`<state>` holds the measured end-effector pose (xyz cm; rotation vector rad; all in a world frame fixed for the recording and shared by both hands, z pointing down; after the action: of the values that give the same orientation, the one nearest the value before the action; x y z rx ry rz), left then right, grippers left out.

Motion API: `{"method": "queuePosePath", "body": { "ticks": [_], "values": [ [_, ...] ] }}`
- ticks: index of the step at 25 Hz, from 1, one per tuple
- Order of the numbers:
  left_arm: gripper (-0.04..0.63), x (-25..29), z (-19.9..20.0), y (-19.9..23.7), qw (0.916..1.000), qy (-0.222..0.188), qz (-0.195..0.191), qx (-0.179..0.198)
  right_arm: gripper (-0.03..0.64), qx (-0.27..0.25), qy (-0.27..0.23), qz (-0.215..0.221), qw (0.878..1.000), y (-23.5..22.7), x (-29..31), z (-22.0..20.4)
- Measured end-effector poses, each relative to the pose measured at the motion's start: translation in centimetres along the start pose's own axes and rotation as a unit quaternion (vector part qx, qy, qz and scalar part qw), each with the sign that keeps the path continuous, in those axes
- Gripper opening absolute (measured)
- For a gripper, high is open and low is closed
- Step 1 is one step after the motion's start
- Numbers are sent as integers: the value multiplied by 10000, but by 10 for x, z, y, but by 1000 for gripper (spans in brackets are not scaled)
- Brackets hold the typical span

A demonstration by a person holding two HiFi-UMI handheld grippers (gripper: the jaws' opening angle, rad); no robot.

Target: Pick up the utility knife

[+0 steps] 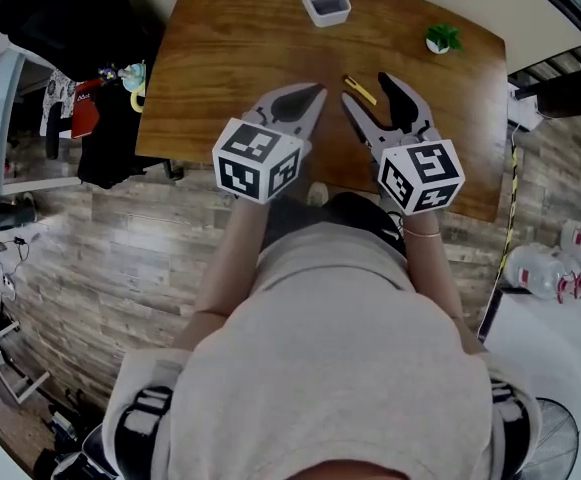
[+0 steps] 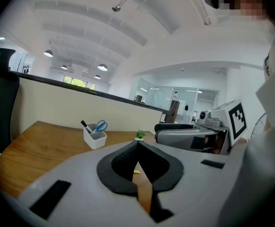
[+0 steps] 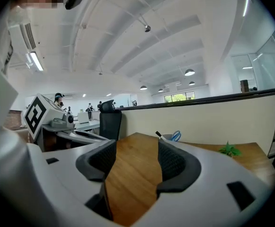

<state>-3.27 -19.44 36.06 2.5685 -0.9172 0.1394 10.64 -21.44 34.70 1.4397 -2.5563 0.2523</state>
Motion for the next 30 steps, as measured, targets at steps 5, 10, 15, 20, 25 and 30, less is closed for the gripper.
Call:
{"method": "queuePosePath", "body": {
  "ticks": [5, 10, 15, 20, 25, 30],
  "values": [
    [14, 12, 0, 4, 9999, -26, -39, -129, 267, 115, 73, 99, 9999, -7, 6, -5],
    [14, 19, -2, 8, 9998, 63, -142, -146, 267, 216, 61, -31, 9997, -15, 10, -7],
    [14, 24, -1, 15, 9993, 168, -298, -142, 267, 298, 114, -179, 9993, -16, 12, -10],
    [14, 27, 11, 27, 9985, 219, -485, -123, 265, 331, 138, -325, 9988, -16, 22, -2],
    [14, 29, 16, 34, 9973, 294, -650, -167, 262, 339, 169, -376, 9986, -11, 30, 5],
    [14, 30, 13, 40, 9964, 352, -723, -283, 262, 322, 337, -403, 9981, -10, 32, 2]
  ]
}}
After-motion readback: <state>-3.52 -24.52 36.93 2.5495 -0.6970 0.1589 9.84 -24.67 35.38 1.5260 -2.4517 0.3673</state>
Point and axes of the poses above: the fingertips, and each gripper's own axes: x forward along the fingers, y to its left, z out of its top, the point moved 7 cm from there along -x, backward along the fingers, and after that the axes turned 15 degrees about -z, right-handed, at the moved point
